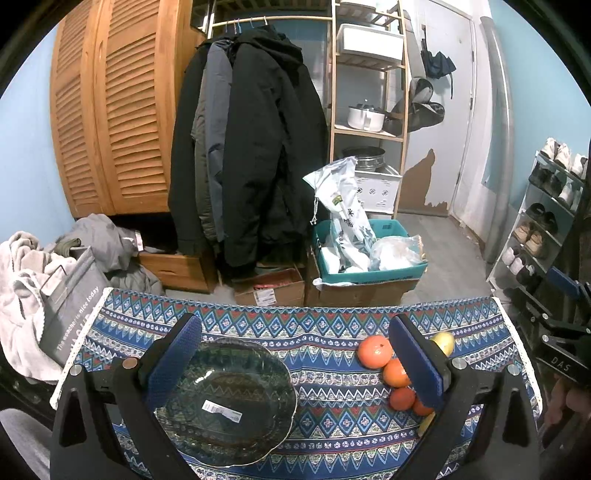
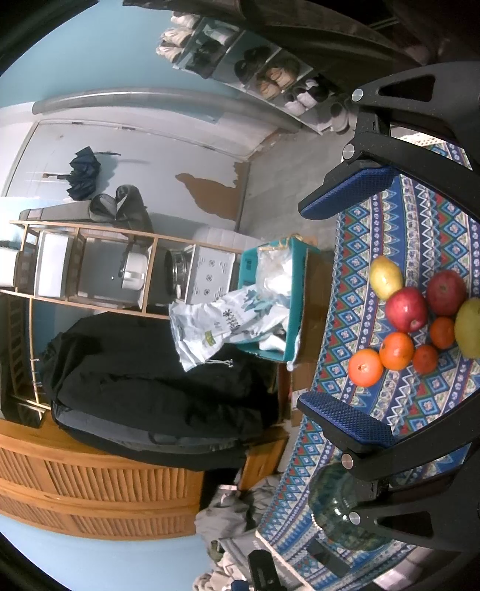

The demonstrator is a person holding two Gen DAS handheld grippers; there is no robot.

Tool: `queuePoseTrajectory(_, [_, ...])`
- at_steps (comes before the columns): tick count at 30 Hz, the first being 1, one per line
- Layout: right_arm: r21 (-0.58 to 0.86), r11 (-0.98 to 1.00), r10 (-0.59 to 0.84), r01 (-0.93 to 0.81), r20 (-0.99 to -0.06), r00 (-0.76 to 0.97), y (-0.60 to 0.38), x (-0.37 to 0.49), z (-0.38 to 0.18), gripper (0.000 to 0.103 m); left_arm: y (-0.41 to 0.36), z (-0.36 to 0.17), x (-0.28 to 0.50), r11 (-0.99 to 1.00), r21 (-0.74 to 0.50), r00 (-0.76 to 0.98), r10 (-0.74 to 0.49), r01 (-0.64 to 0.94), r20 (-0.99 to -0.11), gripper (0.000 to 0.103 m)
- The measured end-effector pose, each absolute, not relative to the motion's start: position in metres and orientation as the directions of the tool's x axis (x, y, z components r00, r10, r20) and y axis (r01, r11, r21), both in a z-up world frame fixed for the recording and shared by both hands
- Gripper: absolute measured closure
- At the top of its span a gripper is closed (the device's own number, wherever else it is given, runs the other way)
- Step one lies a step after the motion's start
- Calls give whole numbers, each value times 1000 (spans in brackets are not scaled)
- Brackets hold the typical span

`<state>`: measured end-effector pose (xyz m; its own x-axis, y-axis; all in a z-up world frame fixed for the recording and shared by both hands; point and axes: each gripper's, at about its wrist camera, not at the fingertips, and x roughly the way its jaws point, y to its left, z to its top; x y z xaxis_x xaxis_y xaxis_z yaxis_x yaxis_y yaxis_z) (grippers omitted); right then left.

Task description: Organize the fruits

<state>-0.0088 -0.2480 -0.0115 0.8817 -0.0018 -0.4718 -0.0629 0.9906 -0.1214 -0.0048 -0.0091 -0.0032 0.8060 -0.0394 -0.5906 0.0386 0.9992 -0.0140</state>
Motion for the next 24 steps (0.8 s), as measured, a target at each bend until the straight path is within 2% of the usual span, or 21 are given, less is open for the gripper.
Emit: queuePoseTrajectory(24, [-131,990,-15,-57,-493,870,-256,-10,-21,10,-19,-4,-4,999,-14,801,-50,52,-597,1])
